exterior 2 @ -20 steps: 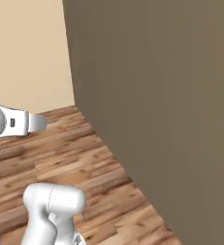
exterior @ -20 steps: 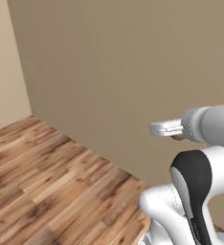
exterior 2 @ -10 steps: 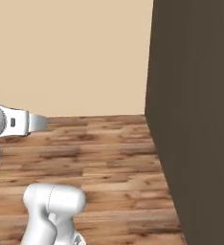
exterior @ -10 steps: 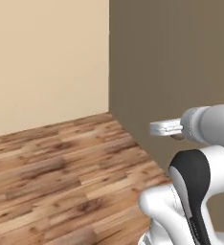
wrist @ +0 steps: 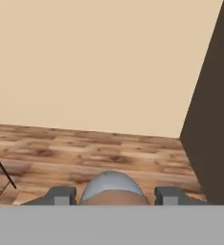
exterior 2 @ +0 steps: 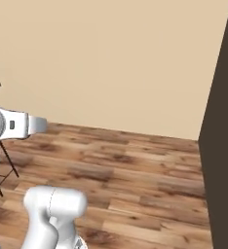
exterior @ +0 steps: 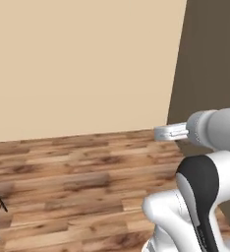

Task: Pick the egg and butter from the fridge and place them by the bowl for mixing.

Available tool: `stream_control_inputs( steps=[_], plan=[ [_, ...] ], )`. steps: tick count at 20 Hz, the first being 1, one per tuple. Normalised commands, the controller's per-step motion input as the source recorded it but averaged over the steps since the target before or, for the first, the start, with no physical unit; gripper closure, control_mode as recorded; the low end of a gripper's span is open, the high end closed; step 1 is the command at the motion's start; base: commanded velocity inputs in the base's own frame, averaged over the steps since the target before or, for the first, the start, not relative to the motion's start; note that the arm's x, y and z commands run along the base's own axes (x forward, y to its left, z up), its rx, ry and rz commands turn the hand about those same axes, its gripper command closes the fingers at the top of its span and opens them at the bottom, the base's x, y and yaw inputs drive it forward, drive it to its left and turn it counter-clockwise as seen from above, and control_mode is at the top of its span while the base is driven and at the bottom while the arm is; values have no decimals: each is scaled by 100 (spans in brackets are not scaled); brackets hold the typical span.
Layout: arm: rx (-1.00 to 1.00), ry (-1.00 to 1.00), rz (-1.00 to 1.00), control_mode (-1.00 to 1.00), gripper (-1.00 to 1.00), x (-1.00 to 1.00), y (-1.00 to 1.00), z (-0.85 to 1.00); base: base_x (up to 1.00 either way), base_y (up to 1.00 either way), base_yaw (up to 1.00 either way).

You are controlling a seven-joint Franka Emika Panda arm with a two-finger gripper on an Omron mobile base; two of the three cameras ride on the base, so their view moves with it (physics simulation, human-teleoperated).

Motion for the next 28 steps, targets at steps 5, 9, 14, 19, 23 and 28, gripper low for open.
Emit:
stream_control_inputs(
  steps=[5,9,14,19,23,28],
  plan=[
    [0,0,0,100,100,0,0,0,100,-1,1],
    [0,0,0,100,100,0,0,0,100,0,0],
    [0,0,0,100,100,0,0,0,100,0,-7],
    [0,0,0,100,100,0,0,0,100,2,-15],
    [0,0,0,100,100,0,0,0,100,32,-32],
    [0,0,0,100,100,0,0,0,100,89,-14]
  ],
)
